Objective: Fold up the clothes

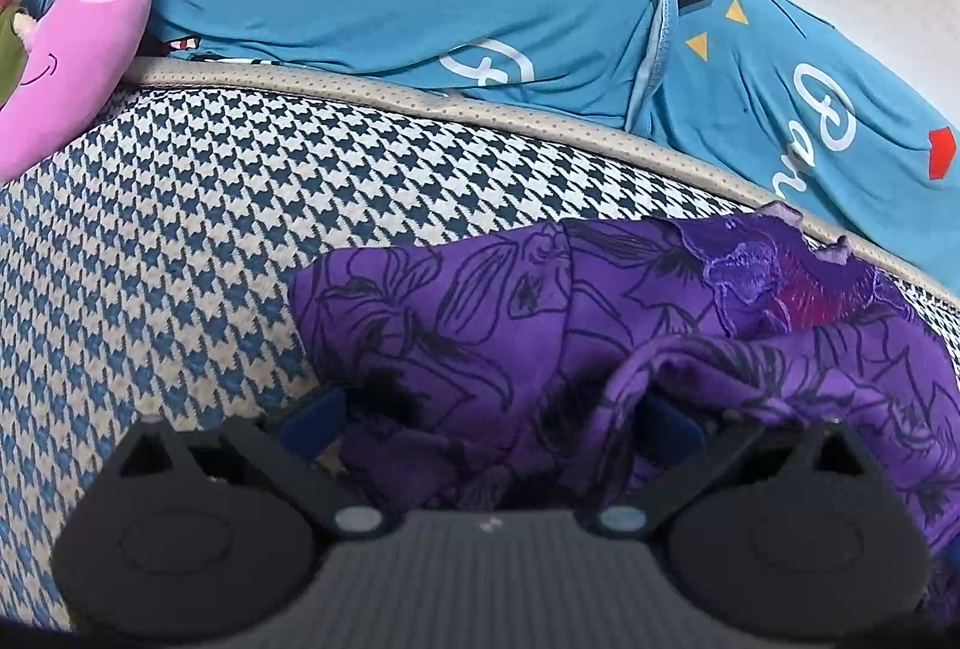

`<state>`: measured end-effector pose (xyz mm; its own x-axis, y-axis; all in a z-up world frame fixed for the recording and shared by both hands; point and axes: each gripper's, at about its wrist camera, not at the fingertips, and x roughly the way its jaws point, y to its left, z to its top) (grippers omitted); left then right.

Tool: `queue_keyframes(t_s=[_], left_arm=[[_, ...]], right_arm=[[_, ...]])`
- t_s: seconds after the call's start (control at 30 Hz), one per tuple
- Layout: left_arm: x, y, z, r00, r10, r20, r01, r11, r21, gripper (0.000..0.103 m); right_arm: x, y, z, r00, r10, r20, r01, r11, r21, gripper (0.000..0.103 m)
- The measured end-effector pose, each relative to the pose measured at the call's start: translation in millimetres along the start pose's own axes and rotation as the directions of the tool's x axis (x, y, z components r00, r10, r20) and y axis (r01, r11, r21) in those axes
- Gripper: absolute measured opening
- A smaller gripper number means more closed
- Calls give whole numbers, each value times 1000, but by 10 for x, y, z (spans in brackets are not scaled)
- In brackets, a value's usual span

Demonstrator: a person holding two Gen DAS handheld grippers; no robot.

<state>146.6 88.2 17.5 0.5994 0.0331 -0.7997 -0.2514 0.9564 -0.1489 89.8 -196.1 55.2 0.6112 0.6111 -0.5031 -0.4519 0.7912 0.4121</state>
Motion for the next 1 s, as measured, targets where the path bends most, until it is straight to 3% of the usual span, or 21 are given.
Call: queue_keyframes(t_s=[0.27, 0.33, 0.4, 0.57, 0.83, 1.0], left_arm=[[-2, 67, 14, 1000, -9, 5, 9, 1000, -23, 103], [-9, 96, 20, 1000, -9, 6, 9, 1000, -30, 103], [-20, 137, 30, 1000, -11, 7, 12, 999, -43, 103], [-93, 278, 57, 995, -103, -5, 102, 990, -96, 103], [-360, 450, 13, 958, -287, -13, 285, 955, -87, 103], [-463, 513, -45, 906, -421, -49, 417, 906, -66, 103]], right_arm=[[341, 98, -56, 1000, -17, -19, 16, 999, -42, 59], [421, 115, -67, 1000, -17, -26, 15, 999, -41, 44], [477, 130, -78, 999, -14, -34, 13, 999, -37, 15], [470, 241, -78, 997, 77, -28, -77, 997, -26, 11], [488, 480, -102, 972, 227, -56, -228, 973, -28, 11], [504, 632, -142, 964, 254, -80, -259, 964, -60, 11]])
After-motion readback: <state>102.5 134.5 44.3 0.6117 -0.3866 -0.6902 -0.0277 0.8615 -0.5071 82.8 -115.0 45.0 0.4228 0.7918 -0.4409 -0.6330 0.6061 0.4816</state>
